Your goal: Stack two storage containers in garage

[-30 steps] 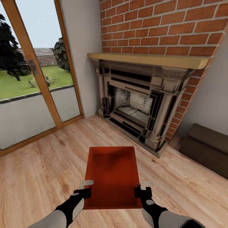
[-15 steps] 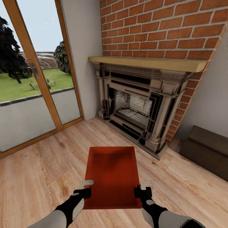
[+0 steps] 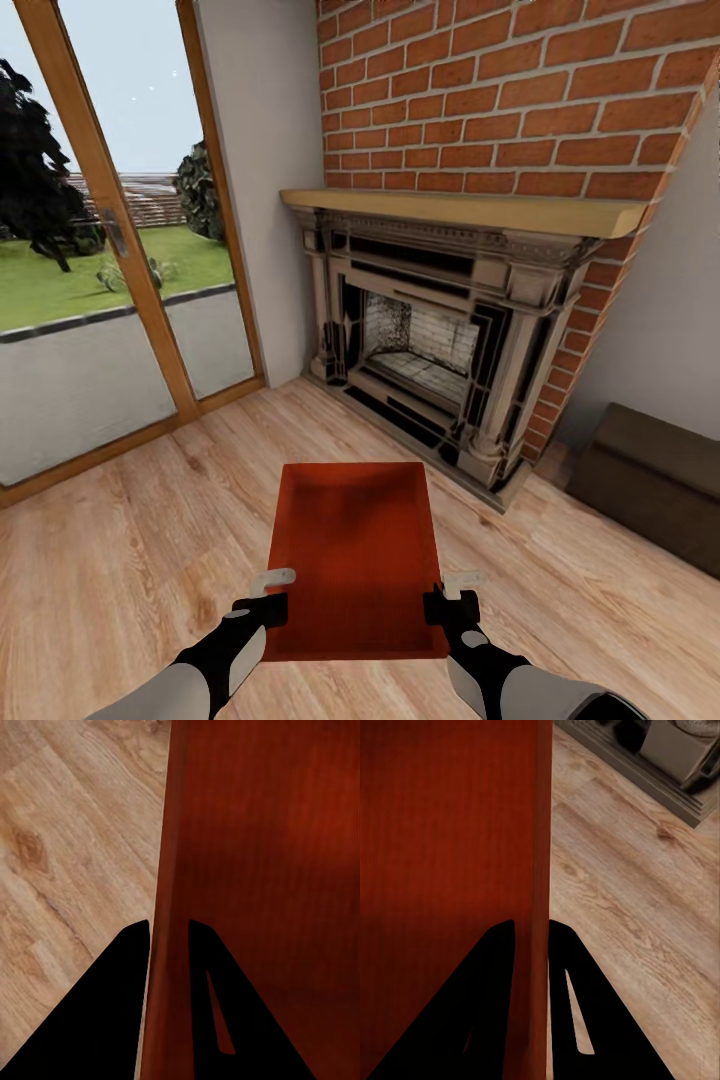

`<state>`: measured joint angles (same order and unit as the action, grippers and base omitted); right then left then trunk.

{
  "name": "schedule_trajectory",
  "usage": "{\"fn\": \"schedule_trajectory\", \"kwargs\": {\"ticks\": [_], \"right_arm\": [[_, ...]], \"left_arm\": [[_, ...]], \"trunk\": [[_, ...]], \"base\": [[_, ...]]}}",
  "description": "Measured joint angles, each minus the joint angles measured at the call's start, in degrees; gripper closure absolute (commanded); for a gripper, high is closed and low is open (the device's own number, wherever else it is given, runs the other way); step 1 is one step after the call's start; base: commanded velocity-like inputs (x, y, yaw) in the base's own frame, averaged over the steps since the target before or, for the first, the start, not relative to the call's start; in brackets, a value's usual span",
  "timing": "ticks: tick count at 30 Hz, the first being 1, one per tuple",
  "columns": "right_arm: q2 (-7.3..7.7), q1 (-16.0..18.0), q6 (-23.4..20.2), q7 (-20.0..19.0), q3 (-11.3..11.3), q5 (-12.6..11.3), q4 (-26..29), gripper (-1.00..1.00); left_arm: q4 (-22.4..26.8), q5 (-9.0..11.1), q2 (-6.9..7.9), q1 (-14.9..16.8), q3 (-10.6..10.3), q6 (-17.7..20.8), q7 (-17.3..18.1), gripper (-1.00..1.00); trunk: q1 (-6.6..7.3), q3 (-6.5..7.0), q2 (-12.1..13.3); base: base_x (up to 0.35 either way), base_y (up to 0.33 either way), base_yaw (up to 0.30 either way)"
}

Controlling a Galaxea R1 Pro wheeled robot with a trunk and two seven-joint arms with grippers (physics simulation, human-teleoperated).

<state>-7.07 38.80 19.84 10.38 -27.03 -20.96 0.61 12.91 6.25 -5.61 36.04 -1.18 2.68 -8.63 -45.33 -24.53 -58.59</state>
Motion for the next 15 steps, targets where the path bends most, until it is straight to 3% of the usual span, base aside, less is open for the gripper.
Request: {"fn": "schedule_trajectory", "kwargs": {"ticks": [15], "right_arm": [[0.0,0.0,0.0,0.0,0.0,0.0,0.0,1.0]], "left_arm": [[0.0,0.0,0.0,0.0,0.0,0.0,0.0,1.0]], "trunk": [[0.0,1.39,0.0]], "base": [[0.0,0.0,0.0]]}}
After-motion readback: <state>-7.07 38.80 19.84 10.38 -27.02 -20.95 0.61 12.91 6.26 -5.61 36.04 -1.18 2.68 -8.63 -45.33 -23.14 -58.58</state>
